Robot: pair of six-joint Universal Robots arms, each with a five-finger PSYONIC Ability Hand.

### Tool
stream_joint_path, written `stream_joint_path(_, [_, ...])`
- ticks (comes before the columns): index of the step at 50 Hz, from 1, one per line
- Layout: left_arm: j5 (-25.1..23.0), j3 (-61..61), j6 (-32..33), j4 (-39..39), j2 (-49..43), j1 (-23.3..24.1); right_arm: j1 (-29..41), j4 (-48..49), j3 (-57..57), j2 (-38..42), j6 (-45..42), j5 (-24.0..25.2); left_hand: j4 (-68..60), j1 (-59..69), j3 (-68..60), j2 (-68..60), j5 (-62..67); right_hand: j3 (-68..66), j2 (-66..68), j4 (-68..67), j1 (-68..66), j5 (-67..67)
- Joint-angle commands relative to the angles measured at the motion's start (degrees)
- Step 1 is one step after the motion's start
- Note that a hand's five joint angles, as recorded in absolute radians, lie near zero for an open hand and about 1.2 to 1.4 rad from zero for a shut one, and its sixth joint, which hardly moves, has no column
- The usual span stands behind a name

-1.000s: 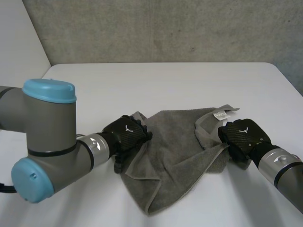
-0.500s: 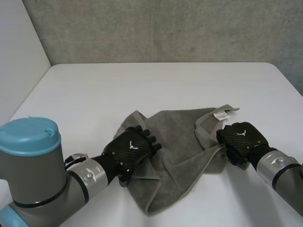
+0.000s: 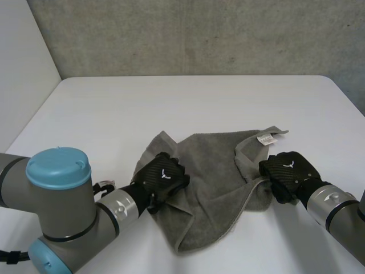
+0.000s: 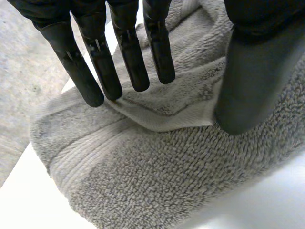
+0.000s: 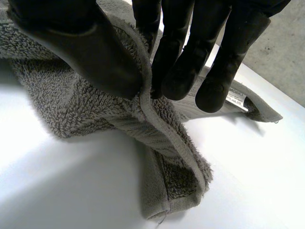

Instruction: Fold the towel.

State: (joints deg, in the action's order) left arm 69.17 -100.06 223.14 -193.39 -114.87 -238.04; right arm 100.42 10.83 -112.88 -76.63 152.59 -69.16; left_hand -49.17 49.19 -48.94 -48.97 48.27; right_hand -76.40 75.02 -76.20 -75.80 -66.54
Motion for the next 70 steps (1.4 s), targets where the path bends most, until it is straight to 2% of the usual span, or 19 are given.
stream_joint_path(1, [0.17,2.15,-0.87,-0.50,0.00,0.12,0.13,0.07,-0.06,-0.01,-0.10,-0.01,-3.06,3.04,-3.30,-3.27,-6.03,-3.60,4.98,-3.80,-4.20,-3.46])
stream_joint_path(9, [0.35,2.59,-2.62,-0.06,0.88,0.30,-0.14,-0.02,0.03,-0.01,-0.19,-0.18,-30.82,30.79,-31.05,-31.02,21.72,-3.60,4.98,-3.80,-4.20,-3.46])
stream_joint_path(17, [1.14,1.63,-4.03,-0.06,5.45,-0.05,-0.58,-0.90,2.31,-1.51,-0.19,-0.53,-30.83,30.81,-31.06,-31.03,21.73,-3.60,4.98,-3.80,-4.20,-3.46])
stream_joint_path(23, [5.18,1.10,-7.02,0.03,16.61,-1.19,-0.75,-6.96,7.59,-8.71,0.42,-0.27,-30.83,30.81,-31.06,-31.03,21.73,-3.60,4.98,-3.80,-4.20,-3.46])
stream_joint_path(28, [7.47,1.89,-13.35,-0.06,26.63,-4.97,-0.58,-15.84,16.73,-16.71,0.51,-0.01,-30.83,30.81,-31.06,-31.03,21.73,-3.60,4.98,-3.80,-4.20,-3.46])
stream_joint_path(30, [8.08,3.72,-19.99,0.12,32.49,-7.69,-0.31,-22.66,24.69,-21.26,-0.10,-0.53,-30.83,30.81,-31.06,-31.03,21.73,-3.60,4.98,-3.80,-4.20,-3.46])
stream_joint_path(36, [10.37,8.48,-29.96,3.28,37.09,-10.16,-0.66,-32.63,34.83,-25.94,-1.07,0.08,-30.83,30.81,-31.06,-31.03,21.73,-3.60,4.98,-3.80,-4.20,-3.46])
stream_joint_path(38, [12.73,10.76,-32.76,8.18,37.62,-11.64,-1.89,-35.08,37.90,-28.31,-2.03,0.08,-30.83,30.81,-31.06,-31.03,21.73,-3.60,4.98,-3.80,-4.20,-3.46])
stream_joint_path(44, [14.15,10.59,-32.86,13.65,34.37,-13.85,-1.37,-38.33,37.65,-21.92,-9.14,-0.89,-30.83,30.81,-31.06,-31.03,21.73,-3.60,4.98,-3.80,-4.20,-3.46])
stream_joint_path(47, [14.15,9.36,-32.68,15.59,28.57,-14.03,-0.14,-39.92,37.56,-18.91,-11.35,-1.06,-30.83,30.81,-31.06,-31.03,21.73,-3.60,4.98,-3.80,-4.20,-3.46])
stream_joint_path(53, [14.24,9.54,-32.68,16.38,17.14,-14.29,5.75,-43.35,38.61,-4.49,-17.59,-5.19,-30.83,30.81,-31.06,-31.03,21.73,-3.60,4.98,-3.80,-4.20,-3.46])
stream_joint_path(58, [14.76,21.27,-32.77,16.55,3.56,-14.90,6.72,-38.36,48.94,9.97,-18.30,-11.07,-30.83,30.81,-31.06,-31.03,21.73,-3.60,4.98,-3.80,-4.20,-3.46])
stream_joint_path(61, [15.29,26.76,-32.86,16.55,0.18,-14.82,7.16,-34.91,53.20,13.70,-18.21,-12.05,-30.83,30.81,-31.06,-31.03,21.73,-3.60,4.98,-3.80,-4.20,-3.46])
stream_joint_path(63, [15.99,38.22,-33.74,16.29,-4.72,-14.73,8.65,-25.21,62.47,19.04,-17.34,-15.72,-30.83,30.81,-31.06,-31.03,21.73,-3.60,4.98,-3.80,-4.20,-3.46])
stream_joint_path(64, [15.99,38.28,-33.74,16.29,-4.74,-14.73,8.65,-25.15,62.52,19.06,-17.33,-15.74,-30.83,30.81,-31.06,-31.03,21.73,-3.60,4.98,-3.80,-4.20,-3.46])
stream_joint_path(66, [16.17,48.95,-36.71,14.63,-6.58,-14.82,9.44,-10.56,67.51,20.29,-15.93,-20.03,-30.83,30.81,-31.06,-31.03,21.73,-3.60,4.98,-3.80,-4.20,-3.46])
stream_joint_path(67, [16.17,49.00,-36.73,14.62,-6.59,-14.82,9.44,-10.48,67.53,20.29,-15.92,-20.05,-30.83,30.81,-31.06,-31.03,21.73,-3.60,4.98,-3.80,-4.20,-3.46])
stream_joint_path(69, [17.22,55.04,-43.72,8.16,-5.81,-15.25,9.62,5.71,64.30,18.90,-15.05,-20.40,-30.83,30.81,-31.06,-31.03,21.73,-3.60,4.98,-3.80,-4.20,-3.46])
stream_joint_path(70, [17.22,55.06,-43.76,8.12,-5.80,-15.26,9.62,5.78,64.27,18.88,-15.05,-20.40,-30.83,30.81,-31.06,-31.03,21.73,-3.60,4.98,-3.80,-4.20,-3.46])
